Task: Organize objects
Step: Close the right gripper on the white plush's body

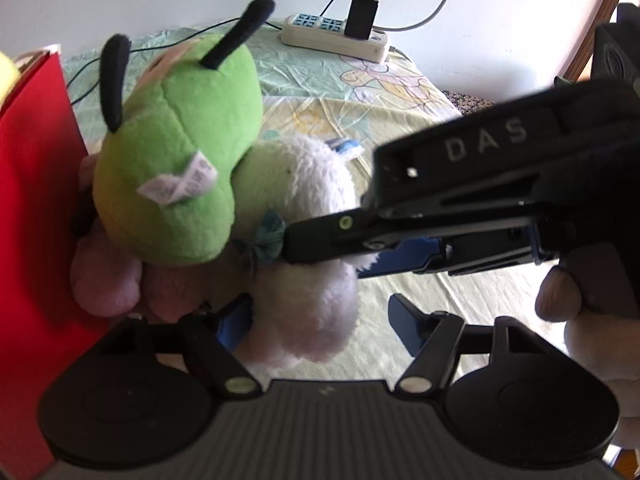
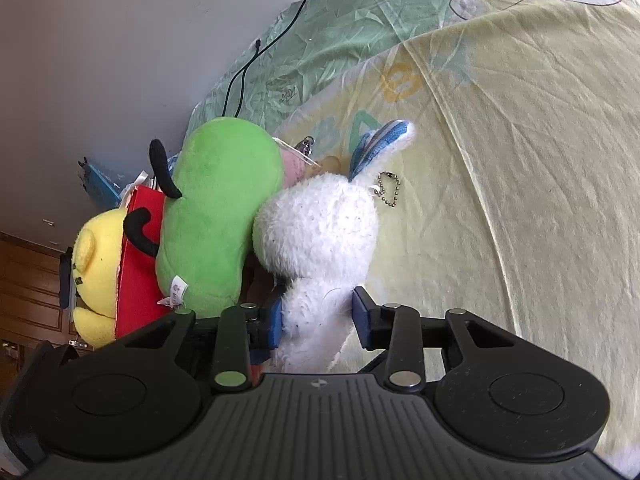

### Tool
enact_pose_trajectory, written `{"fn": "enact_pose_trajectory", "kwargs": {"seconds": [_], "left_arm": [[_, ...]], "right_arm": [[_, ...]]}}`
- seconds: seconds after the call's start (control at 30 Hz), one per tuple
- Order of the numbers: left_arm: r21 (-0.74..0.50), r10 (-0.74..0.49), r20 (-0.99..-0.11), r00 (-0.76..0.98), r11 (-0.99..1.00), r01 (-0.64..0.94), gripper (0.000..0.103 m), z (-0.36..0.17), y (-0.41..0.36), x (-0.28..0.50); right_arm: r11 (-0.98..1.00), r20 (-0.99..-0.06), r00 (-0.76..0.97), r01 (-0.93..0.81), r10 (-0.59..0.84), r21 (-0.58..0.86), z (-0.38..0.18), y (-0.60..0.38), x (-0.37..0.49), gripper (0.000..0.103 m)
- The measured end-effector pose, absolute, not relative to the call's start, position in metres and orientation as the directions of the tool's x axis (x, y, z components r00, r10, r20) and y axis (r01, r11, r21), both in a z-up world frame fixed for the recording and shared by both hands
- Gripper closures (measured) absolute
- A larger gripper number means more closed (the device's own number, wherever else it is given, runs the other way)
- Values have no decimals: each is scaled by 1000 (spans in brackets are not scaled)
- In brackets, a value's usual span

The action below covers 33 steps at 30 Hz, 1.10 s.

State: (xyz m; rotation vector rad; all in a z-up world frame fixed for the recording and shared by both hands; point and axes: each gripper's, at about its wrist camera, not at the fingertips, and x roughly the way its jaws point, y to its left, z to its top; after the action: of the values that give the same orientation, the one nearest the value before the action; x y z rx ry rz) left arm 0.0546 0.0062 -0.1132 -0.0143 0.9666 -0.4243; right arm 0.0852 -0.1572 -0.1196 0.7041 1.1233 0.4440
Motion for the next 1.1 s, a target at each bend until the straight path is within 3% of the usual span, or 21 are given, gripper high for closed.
{"fn": "enact_pose_trajectory", "kwargs": {"seconds": [0.1, 0.53, 0.73, 0.8, 0.87, 0.97, 1.0, 1.1], "left_arm": [[-229, -383, -791, 478, 909, 348, 37, -110, 7, 52], [-333, -478, -785, 395, 862, 381, 37, -108, -14, 12], [-319, -494, -784, 376, 840, 439, 37, -106, -31, -5], [-275, -464, -790, 400, 853, 444, 31, -106, -34, -2], [-260, -449, -791, 417, 862, 435, 22, -107, -35, 9], [-269, -456, -789, 412, 859, 436, 16, -109, -36, 21], [-264, -452, -792, 411, 860, 436, 16, -111, -38, 25], [-284, -459, -803, 380, 855, 434, 29, -118, -44, 32]], "right_arm": [[710, -658, 395, 18, 642, 704, -114, -161, 79, 71], [701, -681, 368, 100, 633, 706, -115, -203, 34, 71], [704, -700, 354, 141, 620, 696, -118, -222, 17, 70], [701, -700, 366, 157, 613, 696, -122, -228, 13, 68], [694, -695, 382, 167, 609, 700, -123, -232, 12, 60], [704, -692, 415, 153, 591, 693, -120, -232, 14, 57], [701, -688, 419, 153, 592, 696, -121, -232, 16, 55], [690, -679, 418, 153, 604, 708, -126, -228, 20, 50]]}}
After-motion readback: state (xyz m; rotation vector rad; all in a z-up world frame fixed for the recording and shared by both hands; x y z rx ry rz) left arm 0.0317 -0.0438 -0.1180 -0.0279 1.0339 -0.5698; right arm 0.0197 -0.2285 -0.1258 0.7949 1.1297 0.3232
